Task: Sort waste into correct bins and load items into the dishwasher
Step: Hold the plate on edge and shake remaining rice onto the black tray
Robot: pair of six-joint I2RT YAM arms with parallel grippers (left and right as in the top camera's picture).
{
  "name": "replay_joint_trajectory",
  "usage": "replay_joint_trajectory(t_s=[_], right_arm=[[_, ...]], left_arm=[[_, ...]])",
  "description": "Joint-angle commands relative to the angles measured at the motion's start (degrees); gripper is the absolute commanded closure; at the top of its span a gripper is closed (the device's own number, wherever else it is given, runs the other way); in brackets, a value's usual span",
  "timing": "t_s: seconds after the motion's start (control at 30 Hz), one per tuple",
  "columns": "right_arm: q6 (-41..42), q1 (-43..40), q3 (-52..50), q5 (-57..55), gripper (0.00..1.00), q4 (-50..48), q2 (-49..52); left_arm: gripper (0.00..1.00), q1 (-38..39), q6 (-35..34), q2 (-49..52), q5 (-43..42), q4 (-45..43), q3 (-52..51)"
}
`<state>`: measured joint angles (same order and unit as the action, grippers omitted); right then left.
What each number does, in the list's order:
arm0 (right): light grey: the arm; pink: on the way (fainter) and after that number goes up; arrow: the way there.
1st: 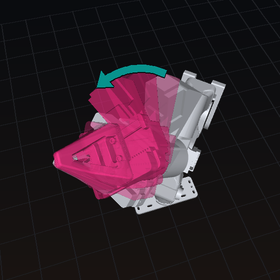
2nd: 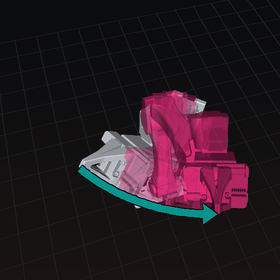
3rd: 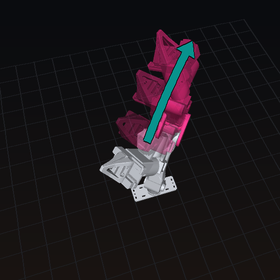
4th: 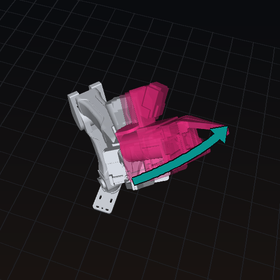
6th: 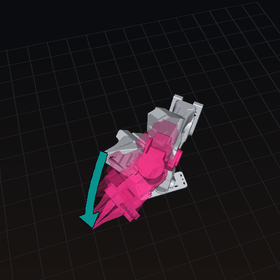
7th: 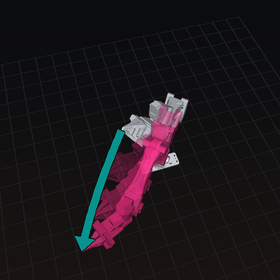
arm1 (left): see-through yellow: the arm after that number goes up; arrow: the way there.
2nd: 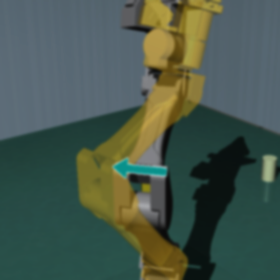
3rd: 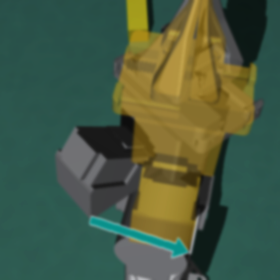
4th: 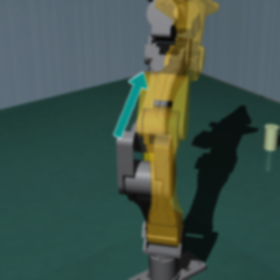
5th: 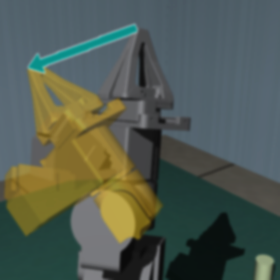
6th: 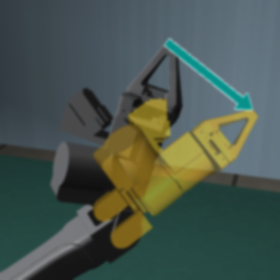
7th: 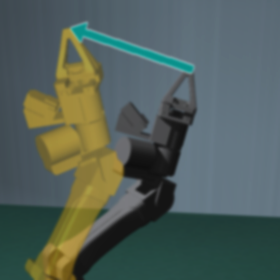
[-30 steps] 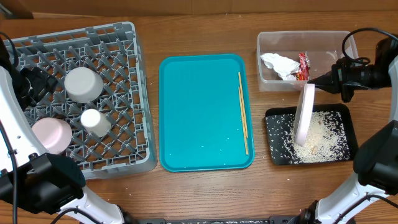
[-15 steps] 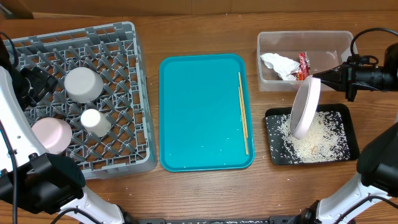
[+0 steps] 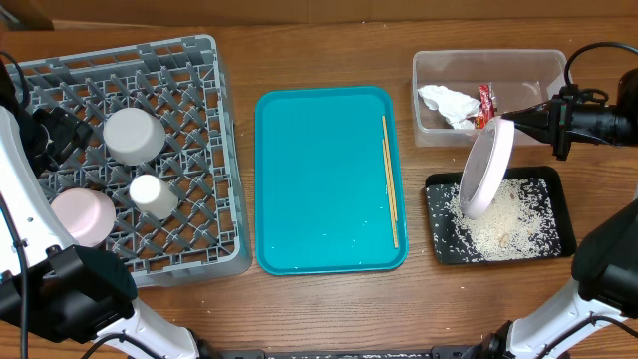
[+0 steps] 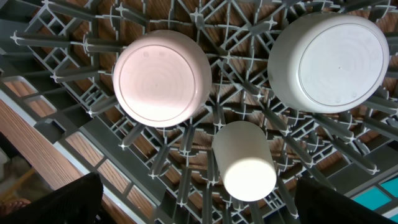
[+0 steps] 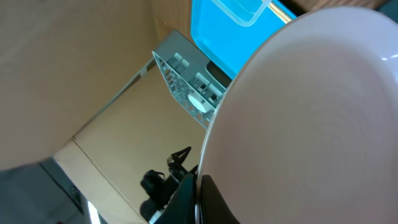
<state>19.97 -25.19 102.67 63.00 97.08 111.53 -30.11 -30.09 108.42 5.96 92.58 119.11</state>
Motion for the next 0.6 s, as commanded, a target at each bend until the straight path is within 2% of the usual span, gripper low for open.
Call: replay_joint_trajectory(t_s=[0.0, 0.1, 0.3, 0.43, 0.57], right_arm=[[2.6, -0.5, -0.2, 5.5, 0.96, 0.0, -2.4], [3.4, -0.6, -0.2, 10.3, 0.96, -0.1, -2.4], [5.6, -0.7, -0.2, 9.3, 0.96, -0.3, -2.3], [6.0, -0.9, -0.2, 6.3, 0.96, 0.0, -2.5], [14.9, -0.9, -0.2, -5.1, 0.96, -1.3, -2.5]], left_arm=[[0.00, 0.1, -0.8, -0.5, -0.2, 0.0, 0.9], [0.00, 0.1, -0.8, -0.5, -0.2, 0.0, 0.9], [0.00, 0.1, -0.8, -0.5, -0.2, 0.0, 0.9], [0.00, 0.1, -0.8, -0.5, -0.2, 0.0, 0.9], [0.00, 0.1, -0.8, -0.5, -0.2, 0.0, 0.9]])
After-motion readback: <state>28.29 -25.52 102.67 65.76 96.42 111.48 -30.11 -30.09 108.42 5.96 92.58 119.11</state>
